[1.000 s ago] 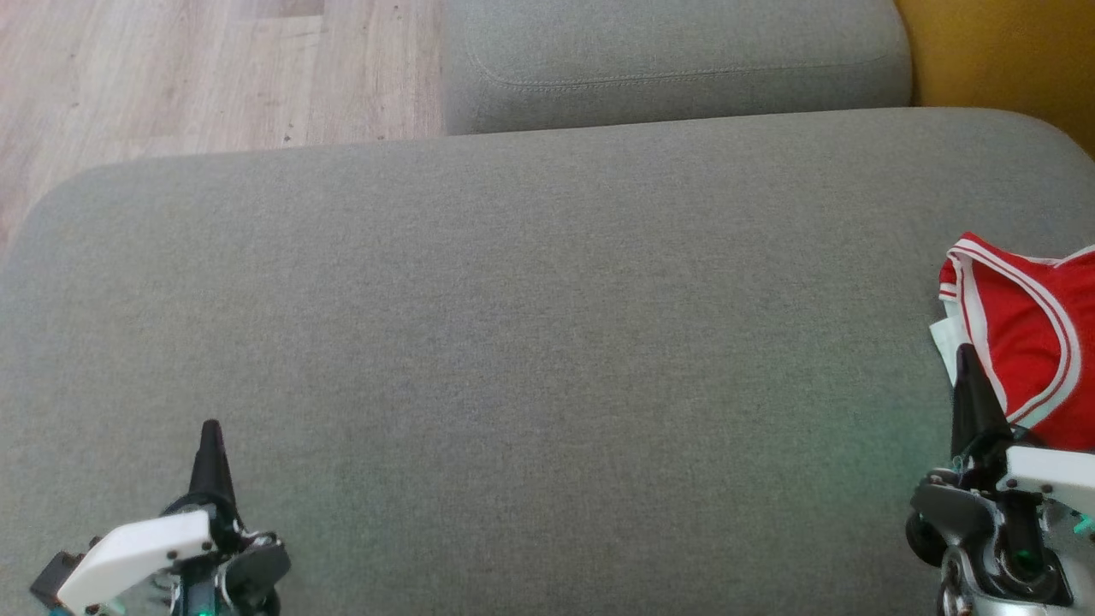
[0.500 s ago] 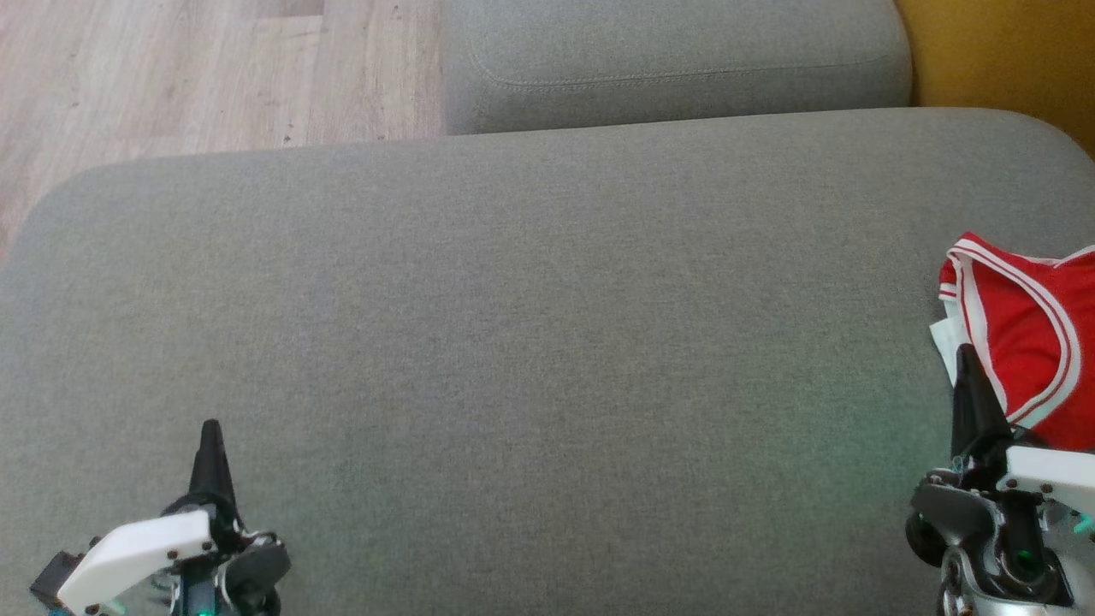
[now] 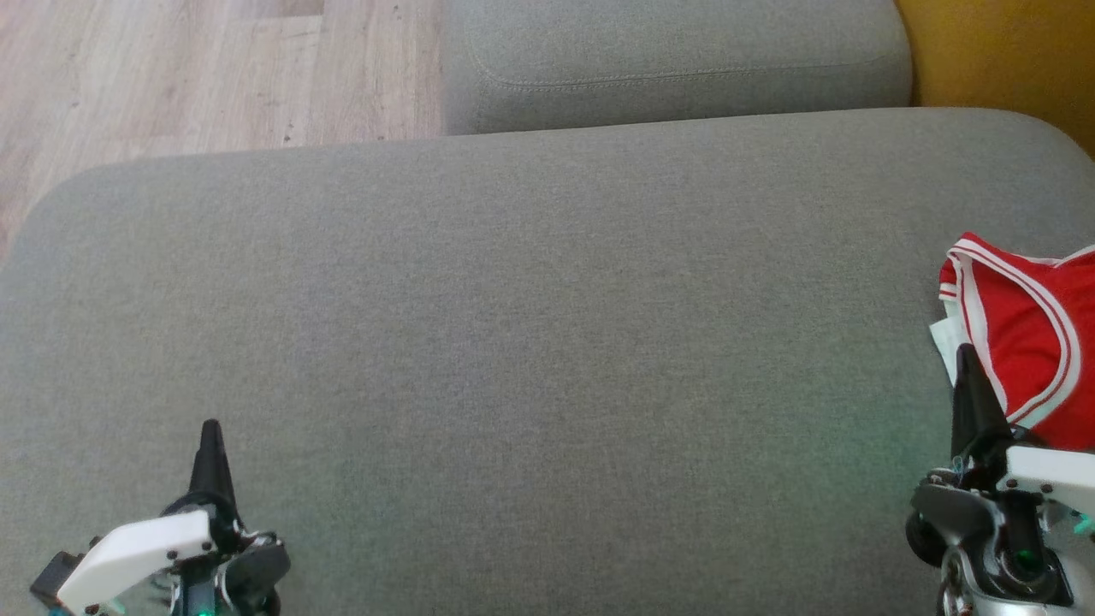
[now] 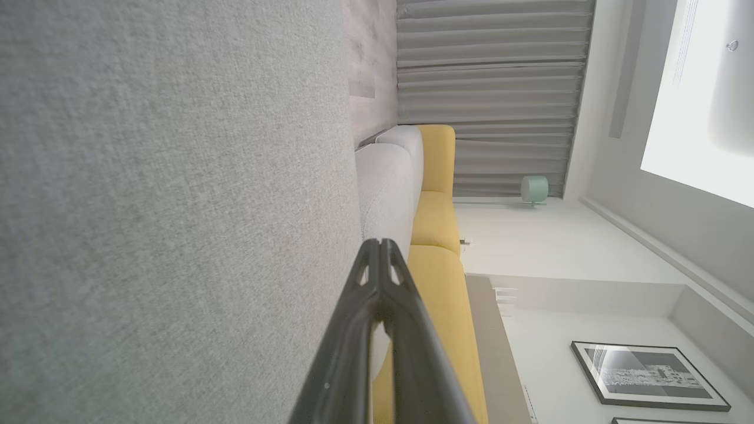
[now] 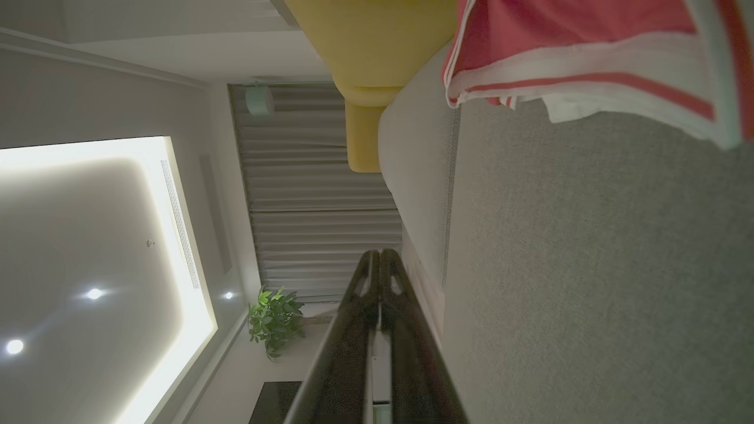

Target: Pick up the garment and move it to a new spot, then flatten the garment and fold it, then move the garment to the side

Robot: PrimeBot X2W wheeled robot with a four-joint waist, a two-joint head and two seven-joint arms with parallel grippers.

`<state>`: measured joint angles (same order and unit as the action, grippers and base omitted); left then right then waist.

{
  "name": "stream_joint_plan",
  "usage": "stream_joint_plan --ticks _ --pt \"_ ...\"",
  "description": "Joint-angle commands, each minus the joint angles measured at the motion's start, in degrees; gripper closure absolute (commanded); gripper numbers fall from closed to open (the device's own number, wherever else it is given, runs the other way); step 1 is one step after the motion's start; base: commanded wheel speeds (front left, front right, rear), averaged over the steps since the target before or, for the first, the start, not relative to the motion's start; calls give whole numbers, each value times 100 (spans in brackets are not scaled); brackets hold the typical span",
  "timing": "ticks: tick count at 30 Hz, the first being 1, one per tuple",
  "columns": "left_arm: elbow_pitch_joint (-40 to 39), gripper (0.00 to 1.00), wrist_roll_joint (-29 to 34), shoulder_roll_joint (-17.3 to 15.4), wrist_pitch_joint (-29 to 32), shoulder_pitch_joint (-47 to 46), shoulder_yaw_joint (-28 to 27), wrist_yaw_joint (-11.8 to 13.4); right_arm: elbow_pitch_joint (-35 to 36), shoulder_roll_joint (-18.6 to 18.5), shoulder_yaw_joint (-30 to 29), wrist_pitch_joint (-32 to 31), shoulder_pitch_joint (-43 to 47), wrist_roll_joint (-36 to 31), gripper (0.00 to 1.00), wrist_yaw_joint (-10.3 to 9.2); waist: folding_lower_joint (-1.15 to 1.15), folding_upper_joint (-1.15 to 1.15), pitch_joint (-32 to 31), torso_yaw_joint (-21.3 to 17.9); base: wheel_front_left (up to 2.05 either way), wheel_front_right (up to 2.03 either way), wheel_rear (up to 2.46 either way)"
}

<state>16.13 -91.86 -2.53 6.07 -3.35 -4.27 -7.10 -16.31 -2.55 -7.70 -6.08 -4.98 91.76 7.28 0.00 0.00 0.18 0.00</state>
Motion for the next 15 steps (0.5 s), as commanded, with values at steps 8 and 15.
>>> stream_joint_plan --ticks 8,15 --pt "-209 100 -32 -34 40 -284 -223 -38 229 -32 118 -40 -120 41 100 21 0 0 0 0 0 0 0" --pt "-209 100 -32 -34 40 -284 -223 -39 229 -32 118 -40 -120 41 100 21 0 0 0 0 0 0 0"
